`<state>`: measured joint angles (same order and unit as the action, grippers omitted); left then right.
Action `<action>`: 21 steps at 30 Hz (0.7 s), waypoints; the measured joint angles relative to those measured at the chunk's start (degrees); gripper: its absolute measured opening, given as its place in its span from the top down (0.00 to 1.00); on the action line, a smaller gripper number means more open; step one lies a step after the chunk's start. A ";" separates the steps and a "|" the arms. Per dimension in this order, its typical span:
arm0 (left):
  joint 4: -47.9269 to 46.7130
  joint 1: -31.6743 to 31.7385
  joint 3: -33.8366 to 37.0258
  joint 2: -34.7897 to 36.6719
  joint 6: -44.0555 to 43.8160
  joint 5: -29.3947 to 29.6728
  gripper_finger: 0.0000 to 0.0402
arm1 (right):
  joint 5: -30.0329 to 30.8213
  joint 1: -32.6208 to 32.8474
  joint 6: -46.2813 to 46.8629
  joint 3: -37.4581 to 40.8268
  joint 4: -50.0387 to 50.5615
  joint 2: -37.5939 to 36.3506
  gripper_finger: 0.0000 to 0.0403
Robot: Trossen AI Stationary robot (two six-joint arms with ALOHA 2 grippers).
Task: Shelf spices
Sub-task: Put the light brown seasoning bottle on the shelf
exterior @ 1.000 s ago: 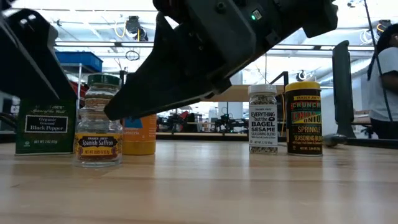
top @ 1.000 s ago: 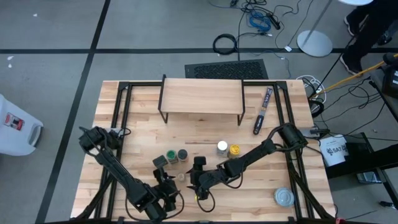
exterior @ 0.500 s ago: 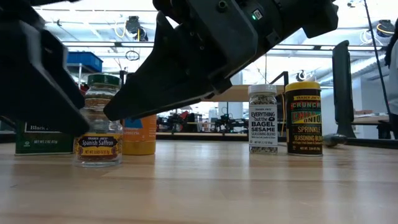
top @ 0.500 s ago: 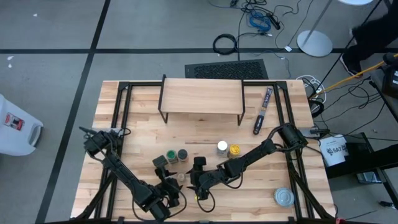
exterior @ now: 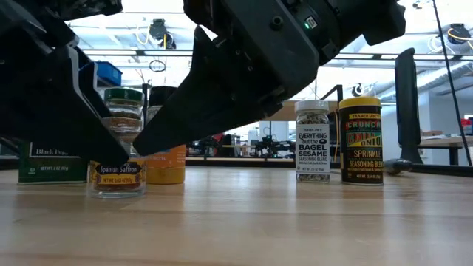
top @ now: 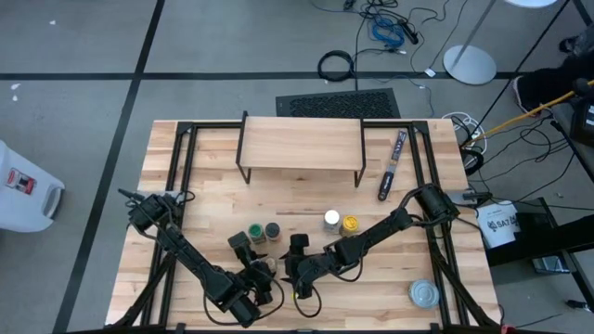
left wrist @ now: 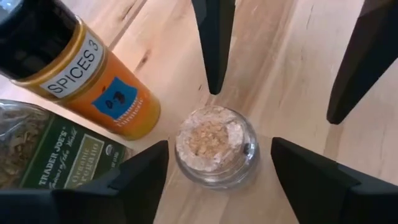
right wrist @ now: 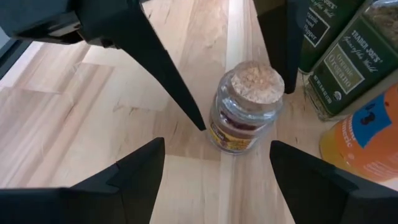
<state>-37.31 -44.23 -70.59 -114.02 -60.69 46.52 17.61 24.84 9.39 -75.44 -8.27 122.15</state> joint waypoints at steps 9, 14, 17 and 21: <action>3.83 0.32 0.00 0.00 3.58 -0.01 0.42 | 0.00 0.00 -0.03 0.00 -0.03 0.00 0.31; 4.57 0.98 0.00 0.02 4.28 0.07 0.47 | 0.00 0.00 -0.05 0.00 0.05 0.00 0.31; 4.57 1.04 -0.03 0.09 4.29 0.65 0.51 | -0.02 0.13 -0.05 0.02 1.61 -0.36 0.31; 4.19 0.68 -0.07 0.83 4.31 0.03 0.54 | -0.01 0.48 0.00 0.09 5.87 -2.77 0.31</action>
<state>-33.12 -43.55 -70.65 -113.19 -56.37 46.54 17.59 25.32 9.40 -75.35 -2.40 119.38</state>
